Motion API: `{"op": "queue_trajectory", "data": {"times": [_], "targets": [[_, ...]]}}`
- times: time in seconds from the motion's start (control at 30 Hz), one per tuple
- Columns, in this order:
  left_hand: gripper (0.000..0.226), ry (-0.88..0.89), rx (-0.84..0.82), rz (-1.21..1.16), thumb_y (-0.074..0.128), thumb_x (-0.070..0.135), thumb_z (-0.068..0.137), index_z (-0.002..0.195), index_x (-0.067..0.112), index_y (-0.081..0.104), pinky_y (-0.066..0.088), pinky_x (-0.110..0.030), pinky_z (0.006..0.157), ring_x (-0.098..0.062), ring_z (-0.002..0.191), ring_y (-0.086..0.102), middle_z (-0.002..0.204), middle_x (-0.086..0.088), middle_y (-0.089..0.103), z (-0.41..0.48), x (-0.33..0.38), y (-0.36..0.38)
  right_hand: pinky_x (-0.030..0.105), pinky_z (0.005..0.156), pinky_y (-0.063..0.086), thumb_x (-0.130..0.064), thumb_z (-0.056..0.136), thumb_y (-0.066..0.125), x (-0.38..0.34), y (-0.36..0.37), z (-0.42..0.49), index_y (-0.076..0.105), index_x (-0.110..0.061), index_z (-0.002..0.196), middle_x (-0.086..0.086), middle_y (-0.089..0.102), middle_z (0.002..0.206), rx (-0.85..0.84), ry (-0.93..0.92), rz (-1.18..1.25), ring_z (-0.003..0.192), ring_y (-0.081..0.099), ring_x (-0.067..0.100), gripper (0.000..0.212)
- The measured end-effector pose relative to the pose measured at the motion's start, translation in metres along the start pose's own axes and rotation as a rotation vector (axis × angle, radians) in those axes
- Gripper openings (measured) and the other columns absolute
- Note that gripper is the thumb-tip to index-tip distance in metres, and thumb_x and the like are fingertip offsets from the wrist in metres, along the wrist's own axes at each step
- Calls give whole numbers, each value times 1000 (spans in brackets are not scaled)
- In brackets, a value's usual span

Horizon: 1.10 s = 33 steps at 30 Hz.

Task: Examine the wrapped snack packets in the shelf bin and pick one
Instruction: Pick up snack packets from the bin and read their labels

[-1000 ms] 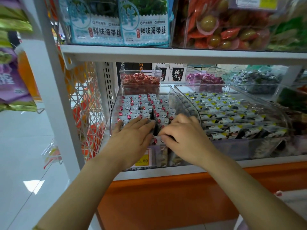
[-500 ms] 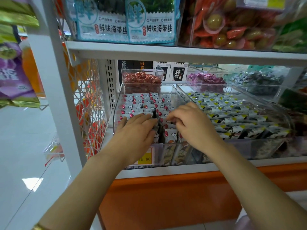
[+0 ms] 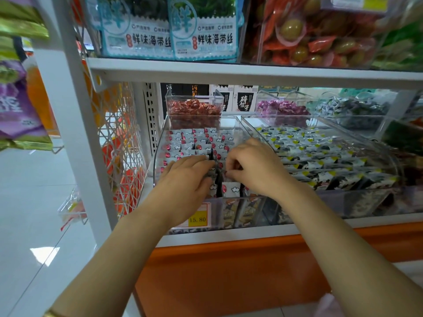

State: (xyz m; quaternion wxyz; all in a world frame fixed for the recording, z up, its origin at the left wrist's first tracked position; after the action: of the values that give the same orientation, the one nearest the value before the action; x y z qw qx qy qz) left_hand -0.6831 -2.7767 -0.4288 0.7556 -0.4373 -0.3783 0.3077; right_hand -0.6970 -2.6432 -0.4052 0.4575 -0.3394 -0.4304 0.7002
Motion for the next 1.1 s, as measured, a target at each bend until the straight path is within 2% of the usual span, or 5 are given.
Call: {"op": "queue_trajectory", "data": {"times": [0.33, 0.47, 0.67, 0.83, 1.1], "targets": [[39, -1, 243, -153, 46, 18, 96, 136, 17, 47, 20, -12, 98, -16, 131, 35, 141, 0, 45, 3, 0, -17, 23, 70, 38, -11, 89, 58, 13, -43, -20, 57, -11, 85, -12, 49, 77, 462, 65, 431, 82, 50, 14, 4], [40, -26, 264, -291, 48, 25, 95, 134, 16, 49, 39, -23, 94, -13, 113, 48, 127, 0, 52, 5, 3, -21, 10, 66, 38, -7, 89, 57, 18, -56, -36, 54, -13, 82, -12, 50, 75, 649, 105, 585, 73, 50, 0, 10], [23, -116, 226, -655, 48, 27, 95, 113, 23, 61, 41, -9, 48, 2, 58, 53, 76, 2, 60, 2, 4, -18, 25, 60, 51, -8, 93, 53, 32, -33, -42, 58, -7, 87, 2, 61, 77, 552, 398, 1082, 61, 58, 4, 7], [26, -302, 197, -1077, 50, 34, 93, 97, 16, 67, 49, -34, 69, -20, 73, 61, 85, -9, 68, 1, -10, -17, 21, 51, 48, -15, 92, 55, 31, -18, -42, 65, -8, 88, 2, 65, 82, 373, 471, 1380, 61, 58, 7, 13], [25, -450, 259, -1373, 49, 29, 95, 80, 8, 55, 48, -18, 47, -10, 46, 53, 51, -3, 57, -3, -16, -19, 19, 41, 46, -18, 87, 58, 19, -8, -39, 63, -8, 83, -2, 60, 56, 223, 553, 1767, 49, 58, 9, 12]]}}
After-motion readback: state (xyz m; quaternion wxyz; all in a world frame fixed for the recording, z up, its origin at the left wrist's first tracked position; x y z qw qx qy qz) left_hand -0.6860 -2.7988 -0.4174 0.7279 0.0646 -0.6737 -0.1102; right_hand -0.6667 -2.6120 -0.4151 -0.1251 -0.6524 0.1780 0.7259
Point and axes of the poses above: each hand's wrist, its own z-axis towards the middle knuckle, its own y-axis out of the palm, x = y × z, the point moved 5 cm from there along z, towards the middle knuckle
